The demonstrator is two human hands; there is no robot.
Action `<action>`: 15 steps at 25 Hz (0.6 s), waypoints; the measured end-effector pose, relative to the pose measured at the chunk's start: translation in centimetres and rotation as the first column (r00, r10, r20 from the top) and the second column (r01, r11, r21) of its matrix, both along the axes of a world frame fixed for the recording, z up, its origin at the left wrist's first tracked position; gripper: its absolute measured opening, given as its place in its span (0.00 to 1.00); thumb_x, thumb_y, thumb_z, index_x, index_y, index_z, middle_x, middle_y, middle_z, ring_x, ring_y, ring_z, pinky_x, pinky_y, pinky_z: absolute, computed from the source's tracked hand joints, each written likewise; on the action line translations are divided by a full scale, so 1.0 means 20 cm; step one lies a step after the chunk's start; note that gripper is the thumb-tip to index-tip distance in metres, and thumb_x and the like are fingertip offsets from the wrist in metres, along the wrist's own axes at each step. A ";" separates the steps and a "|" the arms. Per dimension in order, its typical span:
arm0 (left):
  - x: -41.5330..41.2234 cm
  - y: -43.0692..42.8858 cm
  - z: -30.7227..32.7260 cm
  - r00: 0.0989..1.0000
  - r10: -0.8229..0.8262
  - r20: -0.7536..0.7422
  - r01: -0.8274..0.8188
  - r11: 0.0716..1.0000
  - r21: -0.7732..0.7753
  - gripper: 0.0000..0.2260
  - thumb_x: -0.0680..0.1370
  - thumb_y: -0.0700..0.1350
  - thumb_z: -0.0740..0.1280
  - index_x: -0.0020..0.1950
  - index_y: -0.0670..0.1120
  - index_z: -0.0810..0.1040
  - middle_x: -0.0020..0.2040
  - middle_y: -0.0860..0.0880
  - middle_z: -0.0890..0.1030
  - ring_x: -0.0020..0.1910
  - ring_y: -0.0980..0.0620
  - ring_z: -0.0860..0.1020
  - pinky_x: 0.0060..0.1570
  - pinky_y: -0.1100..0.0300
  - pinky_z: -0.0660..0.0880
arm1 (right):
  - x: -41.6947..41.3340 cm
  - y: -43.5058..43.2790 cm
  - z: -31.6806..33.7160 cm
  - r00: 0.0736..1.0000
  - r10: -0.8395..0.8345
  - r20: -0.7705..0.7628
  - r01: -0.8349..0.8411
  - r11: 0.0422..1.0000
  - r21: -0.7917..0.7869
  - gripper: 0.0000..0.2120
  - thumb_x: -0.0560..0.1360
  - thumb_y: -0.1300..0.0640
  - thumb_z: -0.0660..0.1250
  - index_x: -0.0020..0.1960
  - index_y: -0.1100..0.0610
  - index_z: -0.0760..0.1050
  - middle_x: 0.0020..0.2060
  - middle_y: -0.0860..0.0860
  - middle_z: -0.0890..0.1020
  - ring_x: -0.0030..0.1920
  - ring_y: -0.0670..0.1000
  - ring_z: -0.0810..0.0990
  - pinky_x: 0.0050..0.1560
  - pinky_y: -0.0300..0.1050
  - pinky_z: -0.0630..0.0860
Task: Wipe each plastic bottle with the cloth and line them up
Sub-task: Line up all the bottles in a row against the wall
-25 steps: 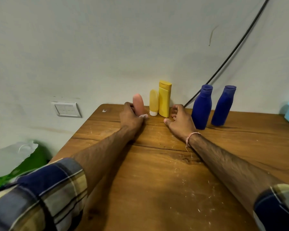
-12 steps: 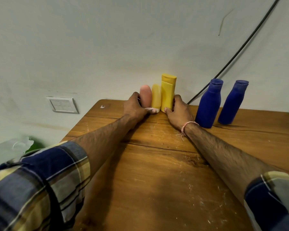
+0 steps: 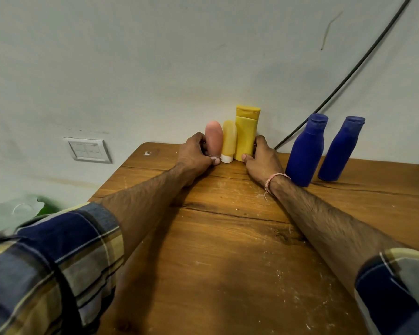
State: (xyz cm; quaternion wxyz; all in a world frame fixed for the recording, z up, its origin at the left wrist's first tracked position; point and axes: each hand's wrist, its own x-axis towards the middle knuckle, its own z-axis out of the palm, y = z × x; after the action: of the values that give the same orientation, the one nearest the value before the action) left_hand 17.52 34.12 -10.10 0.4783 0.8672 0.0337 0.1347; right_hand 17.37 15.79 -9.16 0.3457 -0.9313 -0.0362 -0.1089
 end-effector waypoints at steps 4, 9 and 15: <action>0.01 0.01 -0.01 1.000 -0.023 0.004 0.024 1.000 -0.017 0.28 0.65 0.44 0.83 0.61 0.45 0.75 0.55 0.49 0.81 0.52 0.50 0.79 0.49 0.59 0.78 | 0.00 0.00 0.00 1.000 -0.005 0.005 0.005 1.000 -0.005 0.26 0.79 0.55 0.67 0.73 0.55 0.60 0.66 0.57 0.75 0.63 0.59 0.77 0.60 0.53 0.75; 0.04 0.02 -0.01 0.994 -0.106 -0.006 0.104 0.989 -0.104 0.38 0.63 0.46 0.85 0.68 0.47 0.71 0.63 0.47 0.79 0.59 0.47 0.79 0.59 0.50 0.80 | 0.00 0.00 0.00 1.000 -0.017 0.014 0.017 1.000 -0.007 0.26 0.79 0.54 0.67 0.73 0.56 0.61 0.65 0.57 0.76 0.63 0.59 0.77 0.61 0.54 0.76; 0.06 0.00 -0.01 0.993 -0.120 0.009 0.120 0.982 -0.148 0.41 0.60 0.49 0.86 0.68 0.48 0.71 0.61 0.48 0.80 0.58 0.48 0.79 0.57 0.52 0.80 | -0.01 0.00 0.00 1.000 -0.022 0.019 0.023 1.000 -0.011 0.25 0.79 0.54 0.67 0.72 0.56 0.61 0.65 0.57 0.76 0.63 0.59 0.77 0.60 0.53 0.75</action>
State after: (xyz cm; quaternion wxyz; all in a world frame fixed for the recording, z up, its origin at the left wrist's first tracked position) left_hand 18.68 34.03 -10.21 0.5487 0.8296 -0.0087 0.1028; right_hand 17.22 15.78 -9.11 0.3388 -0.9325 -0.0295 -0.1213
